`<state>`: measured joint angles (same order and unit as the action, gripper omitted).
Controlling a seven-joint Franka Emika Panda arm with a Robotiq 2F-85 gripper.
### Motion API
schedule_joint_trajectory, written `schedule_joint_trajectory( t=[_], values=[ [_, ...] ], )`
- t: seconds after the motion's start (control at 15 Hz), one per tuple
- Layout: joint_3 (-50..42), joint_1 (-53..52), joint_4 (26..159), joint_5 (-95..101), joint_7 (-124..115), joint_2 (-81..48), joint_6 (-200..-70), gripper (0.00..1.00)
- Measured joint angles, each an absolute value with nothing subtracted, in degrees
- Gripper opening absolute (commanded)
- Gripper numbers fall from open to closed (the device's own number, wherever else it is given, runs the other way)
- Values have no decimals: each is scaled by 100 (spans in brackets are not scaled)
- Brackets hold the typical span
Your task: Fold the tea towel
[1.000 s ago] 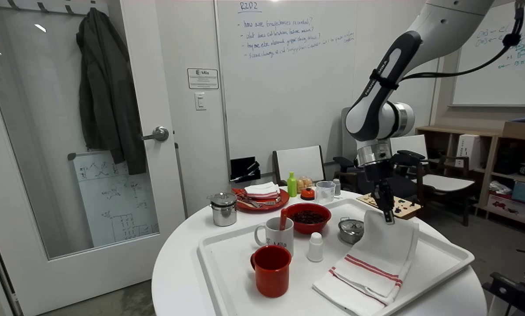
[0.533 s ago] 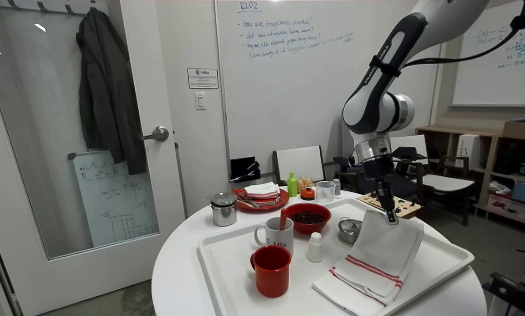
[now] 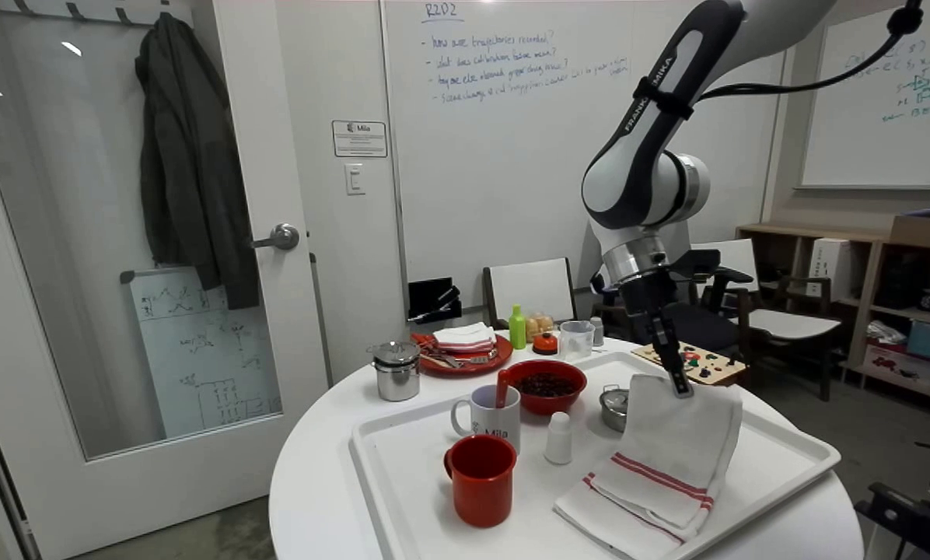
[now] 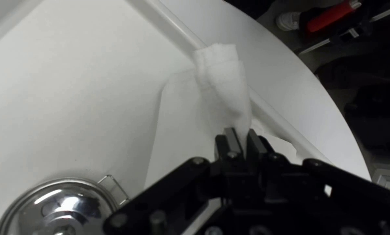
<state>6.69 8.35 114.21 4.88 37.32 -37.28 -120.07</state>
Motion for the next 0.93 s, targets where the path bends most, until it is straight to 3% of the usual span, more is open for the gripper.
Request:
schedule_joint_trajectory(
  t=[0.93],
  values=[
    [1008,506,11294,392,3750,-3778,-11474,11]
  ],
)
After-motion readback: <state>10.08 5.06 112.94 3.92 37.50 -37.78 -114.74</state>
